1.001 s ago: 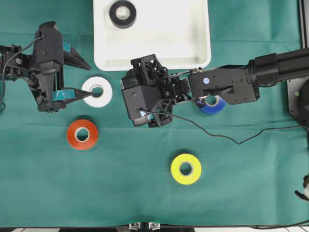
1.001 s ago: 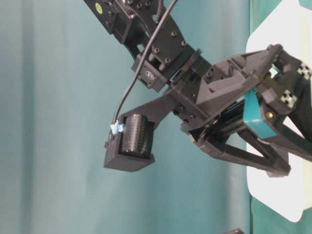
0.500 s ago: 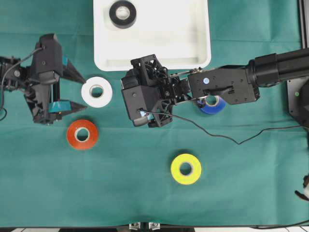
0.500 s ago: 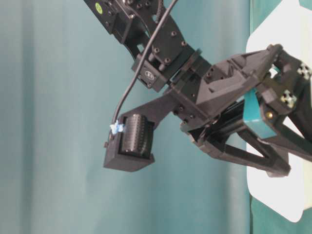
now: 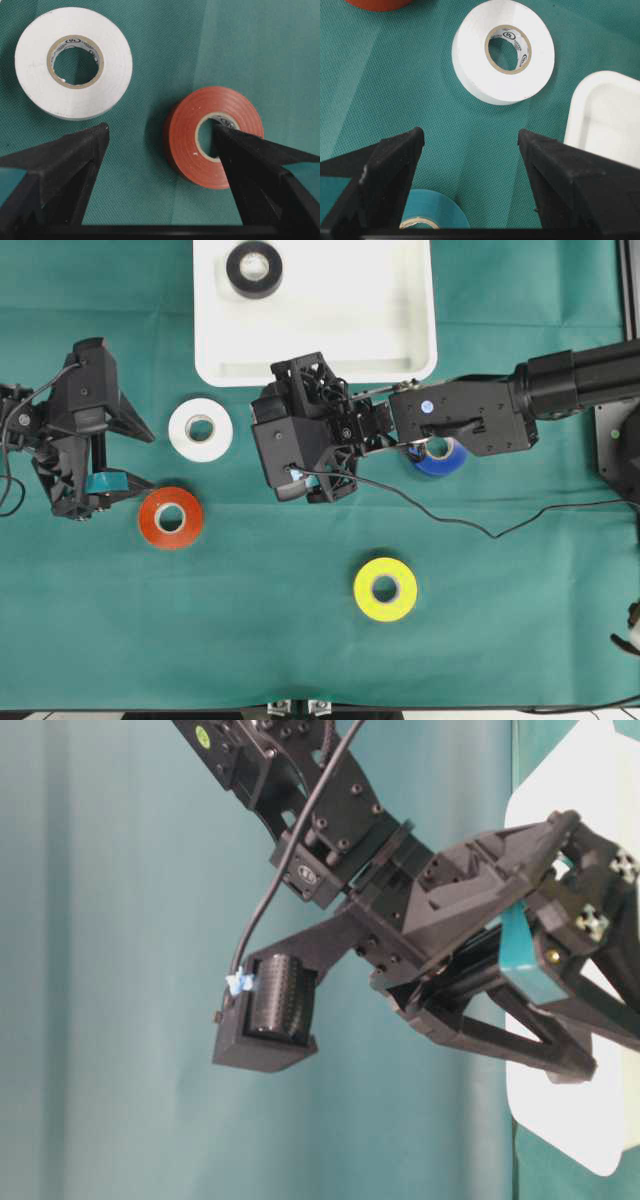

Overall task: Put the tape alternately from left to right into the white case.
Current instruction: 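Move the left gripper down into the red tape roll's hole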

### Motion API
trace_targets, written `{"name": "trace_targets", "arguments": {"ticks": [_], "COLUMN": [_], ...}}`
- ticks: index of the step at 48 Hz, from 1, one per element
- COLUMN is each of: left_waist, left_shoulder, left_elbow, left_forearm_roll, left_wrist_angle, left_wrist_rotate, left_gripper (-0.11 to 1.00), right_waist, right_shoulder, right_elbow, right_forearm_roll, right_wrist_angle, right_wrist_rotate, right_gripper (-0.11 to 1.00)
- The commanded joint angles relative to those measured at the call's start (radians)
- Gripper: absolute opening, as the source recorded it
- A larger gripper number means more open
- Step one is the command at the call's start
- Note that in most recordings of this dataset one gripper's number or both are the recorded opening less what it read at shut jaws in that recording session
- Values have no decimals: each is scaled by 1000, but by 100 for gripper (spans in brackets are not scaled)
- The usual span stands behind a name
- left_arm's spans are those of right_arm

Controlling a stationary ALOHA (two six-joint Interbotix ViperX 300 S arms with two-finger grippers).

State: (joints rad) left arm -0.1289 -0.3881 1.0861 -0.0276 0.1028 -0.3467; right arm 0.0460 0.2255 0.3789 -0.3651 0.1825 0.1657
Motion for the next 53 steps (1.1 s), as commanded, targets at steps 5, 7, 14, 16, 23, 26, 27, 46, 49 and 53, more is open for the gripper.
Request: {"name": "trace_targets", "arguments": {"ticks": [5, 7, 14, 16, 23, 26, 27, 46, 49, 53], "left_waist": [-6, -8, -25, -38, -77, -86, -87, -89, -89, -89], "left_shoulder": [54, 69, 120, 138, 193, 216, 225, 334, 337, 341], "left_elbow": [-2, -6, -32, -41, -69, -84, -89, -124, -124, -126], "left_forearm_roll": [-2, -2, -2, -2, -2, -2, -2, -2, -2, -2], "left_wrist_angle": [-9, -9, -9, -9, -9, -6, -3, 0, 0, 0], "left_wrist_rotate": [-5, -5, -6, -6, -8, -15, -18, -28, -28, -28], "left_gripper": [66, 66, 66, 66, 66, 66, 66, 66, 65, 64], "right_waist": [3, 3, 3, 3, 3, 3, 3, 3, 3, 3], "right_shoulder": [-43, -41, -43, -43, -41, -43, -43, -43, -41, -43], "right_elbow": [-3, -2, 2, 2, 5, 6, 8, 20, 18, 20], "right_forearm_roll": [0, 0, 0, 0, 0, 0, 0, 2, 0, 2], "right_wrist_angle": [-5, -5, -5, -3, -5, -8, -8, -9, -9, -11], "right_wrist_rotate": [2, 2, 2, 2, 2, 2, 2, 2, 2, 2], "right_gripper": [83, 83, 83, 83, 83, 83, 83, 83, 83, 83]}}
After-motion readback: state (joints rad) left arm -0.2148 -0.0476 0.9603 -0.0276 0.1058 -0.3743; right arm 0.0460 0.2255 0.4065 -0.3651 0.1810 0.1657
